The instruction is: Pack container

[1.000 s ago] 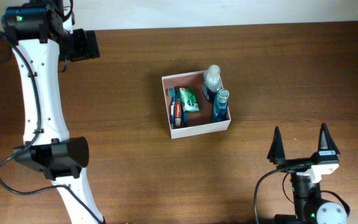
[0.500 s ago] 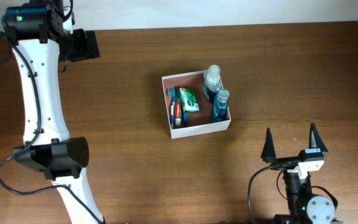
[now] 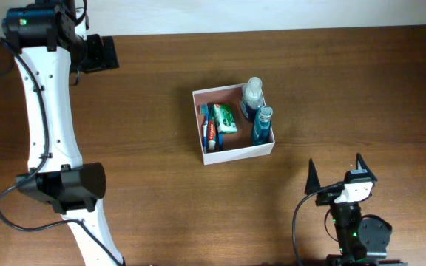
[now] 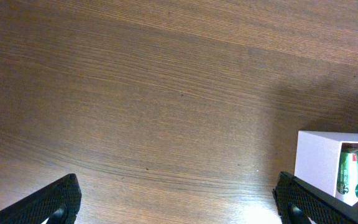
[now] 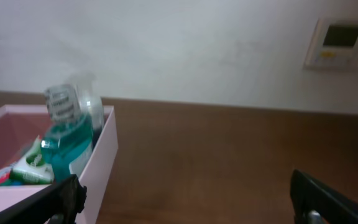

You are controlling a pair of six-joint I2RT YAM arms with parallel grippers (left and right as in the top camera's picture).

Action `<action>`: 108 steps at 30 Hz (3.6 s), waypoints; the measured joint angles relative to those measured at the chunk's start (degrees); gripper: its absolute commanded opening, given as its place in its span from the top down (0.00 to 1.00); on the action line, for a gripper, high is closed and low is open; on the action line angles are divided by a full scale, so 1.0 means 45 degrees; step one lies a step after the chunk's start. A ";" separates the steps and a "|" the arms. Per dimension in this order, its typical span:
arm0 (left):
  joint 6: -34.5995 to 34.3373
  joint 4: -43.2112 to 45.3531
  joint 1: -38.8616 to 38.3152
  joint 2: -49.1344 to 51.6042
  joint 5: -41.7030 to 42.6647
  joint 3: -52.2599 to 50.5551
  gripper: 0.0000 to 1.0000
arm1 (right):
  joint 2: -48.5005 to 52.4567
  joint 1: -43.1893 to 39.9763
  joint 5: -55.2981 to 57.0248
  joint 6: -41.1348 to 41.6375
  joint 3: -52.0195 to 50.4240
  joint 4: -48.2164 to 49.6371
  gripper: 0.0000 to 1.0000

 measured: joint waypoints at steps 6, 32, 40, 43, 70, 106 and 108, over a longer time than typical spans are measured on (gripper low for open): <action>0.0000 0.0000 0.0000 0.0000 0.0000 0.0000 0.00 | 0.0000 0.0000 0.0005 0.0015 0.0000 -0.0486 0.02; 0.0000 0.0000 0.0000 0.0000 0.0000 0.0000 0.00 | 0.0000 0.0000 0.0005 0.0019 0.0000 -0.0481 0.02; 0.0000 0.0000 0.0000 0.0000 0.0000 0.0000 0.00 | 0.0000 0.0000 0.0000 0.0019 0.0000 -0.0481 0.02; 0.0000 0.0000 0.0000 0.0000 0.0000 0.0000 0.00 | 0.0000 0.0000 0.0005 0.0024 0.0000 -0.0486 0.02; 0.1413 0.3109 -0.1749 -0.2021 -0.0049 -0.1486 0.00 | 0.0000 0.0000 0.0005 0.0024 0.0000 -0.0486 0.02; 0.2327 2.4912 -0.1661 -2.0886 0.0962 -3.2776 0.00 | 0.0000 0.0000 0.0005 0.0024 0.0000 -0.0491 0.02; 0.2327 2.4028 -0.1661 -2.1532 0.0811 -3.2790 0.00 | 0.0000 0.0000 0.0005 0.0019 0.0000 -0.0491 0.02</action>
